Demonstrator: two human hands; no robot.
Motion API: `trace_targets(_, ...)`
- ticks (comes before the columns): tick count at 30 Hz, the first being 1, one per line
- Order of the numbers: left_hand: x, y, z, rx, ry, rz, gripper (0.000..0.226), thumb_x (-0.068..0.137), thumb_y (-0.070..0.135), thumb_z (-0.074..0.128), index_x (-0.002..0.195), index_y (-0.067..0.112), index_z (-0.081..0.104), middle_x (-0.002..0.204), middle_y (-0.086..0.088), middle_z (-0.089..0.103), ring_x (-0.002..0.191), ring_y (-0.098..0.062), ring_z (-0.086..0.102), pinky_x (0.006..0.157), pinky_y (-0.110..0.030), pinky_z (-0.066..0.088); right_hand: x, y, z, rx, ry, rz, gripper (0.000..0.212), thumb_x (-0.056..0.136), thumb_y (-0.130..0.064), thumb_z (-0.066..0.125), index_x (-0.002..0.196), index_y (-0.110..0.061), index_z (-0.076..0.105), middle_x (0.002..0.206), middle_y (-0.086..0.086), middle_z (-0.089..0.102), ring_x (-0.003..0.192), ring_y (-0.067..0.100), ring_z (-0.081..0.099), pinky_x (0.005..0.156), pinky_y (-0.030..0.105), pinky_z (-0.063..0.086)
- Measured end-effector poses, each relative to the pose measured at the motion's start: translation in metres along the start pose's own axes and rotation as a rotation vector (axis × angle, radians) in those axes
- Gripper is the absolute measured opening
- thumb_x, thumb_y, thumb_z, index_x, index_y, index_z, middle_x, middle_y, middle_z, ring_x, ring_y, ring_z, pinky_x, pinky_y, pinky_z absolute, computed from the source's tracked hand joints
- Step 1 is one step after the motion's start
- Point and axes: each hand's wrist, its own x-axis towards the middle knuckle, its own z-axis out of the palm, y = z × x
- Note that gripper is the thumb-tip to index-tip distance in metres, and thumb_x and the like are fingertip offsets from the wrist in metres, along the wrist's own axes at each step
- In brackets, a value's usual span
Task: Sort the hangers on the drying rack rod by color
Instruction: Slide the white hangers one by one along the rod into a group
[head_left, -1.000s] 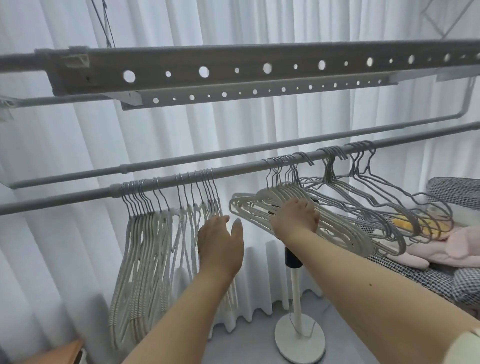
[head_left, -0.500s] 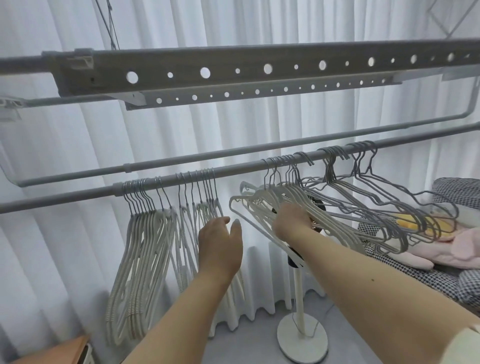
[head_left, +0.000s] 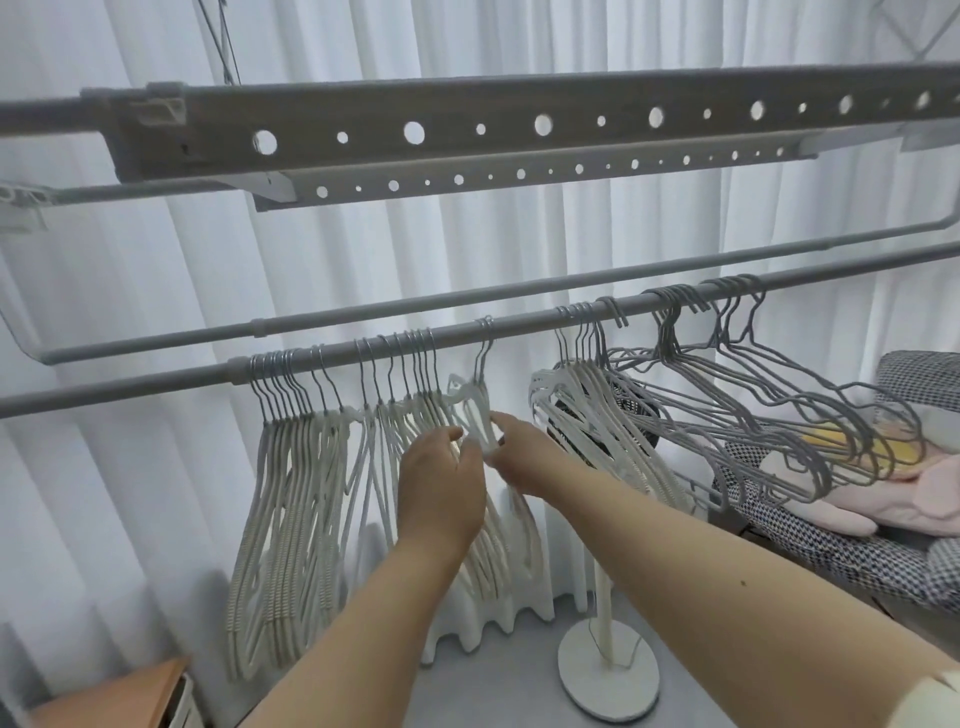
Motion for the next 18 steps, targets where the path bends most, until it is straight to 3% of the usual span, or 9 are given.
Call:
trace_targets(3, 0.002, 0.002, 0.0, -0.037, 0.008, 0.007, 0.033, 0.101, 0.027, 0.045, 0.125, 0.009, 0.061, 0.13, -0.005, 0.058, 0.123, -0.02, 0.05, 0.102, -0.032, 0.038, 0.001, -0.008, 0.007, 0.07, -0.064, 0.007, 0.045, 0.092, -0.019, 0.049, 0.136, -0.022, 0.049, 0.116, 0.006, 0.064, 0.095, 0.022, 0.064, 0.075, 0.033, 0.055)
trace_targets(5, 0.002, 0.005, 0.001, -0.062, 0.012, 0.011, 0.031, 0.101, 0.026, 0.046, 0.121, 0.01, 0.063, 0.127, -0.004, 0.058, 0.123, -0.021, 0.051, 0.101, -0.031, 0.038, 0.001, -0.009, 0.009, 0.11, -0.104, -0.013, 0.034, 0.091, -0.018, 0.047, 0.124, -0.019, 0.059, 0.107, 0.003, 0.065, 0.094, 0.024, 0.064, 0.082, 0.038, 0.054)
trace_targets(7, 0.003, 0.006, 0.002, -0.072, 0.003, 0.009, 0.033, 0.101, 0.027, 0.045, 0.124, 0.011, 0.061, 0.131, -0.004, 0.057, 0.124, -0.02, 0.05, 0.104, -0.033, 0.038, 0.001, -0.007, 0.007, 0.082, -0.095, -0.021, 0.029, 0.093, -0.019, 0.046, 0.116, -0.016, 0.063, 0.103, 0.002, 0.064, 0.094, 0.024, 0.06, 0.082, 0.034, 0.048)
trace_targets(13, 0.007, 0.012, 0.009, -0.089, -0.026, 0.036, 0.036, 0.1, 0.03, 0.044, 0.126, 0.011, 0.061, 0.128, -0.004, 0.06, 0.118, -0.017, 0.053, 0.099, -0.03, 0.039, 0.003, 0.0, -0.019, -0.231, 0.337, -0.018, 0.032, 0.094, -0.02, 0.047, 0.123, -0.011, 0.06, 0.128, 0.012, 0.054, 0.12, 0.027, 0.05, 0.1, 0.034, 0.04)
trace_targets(18, 0.011, 0.022, 0.021, -0.139, -0.102, 0.034, 0.036, 0.1, 0.033, 0.041, 0.12, 0.012, 0.062, 0.12, -0.01, 0.063, 0.11, -0.025, 0.058, 0.095, -0.038, 0.046, 0.0, 0.014, -0.035, -0.305, 0.447, 0.098, 0.032, 0.087, -0.017, 0.047, 0.118, -0.009, 0.055, 0.124, 0.01, 0.051, 0.119, 0.028, 0.045, 0.098, 0.038, 0.039)
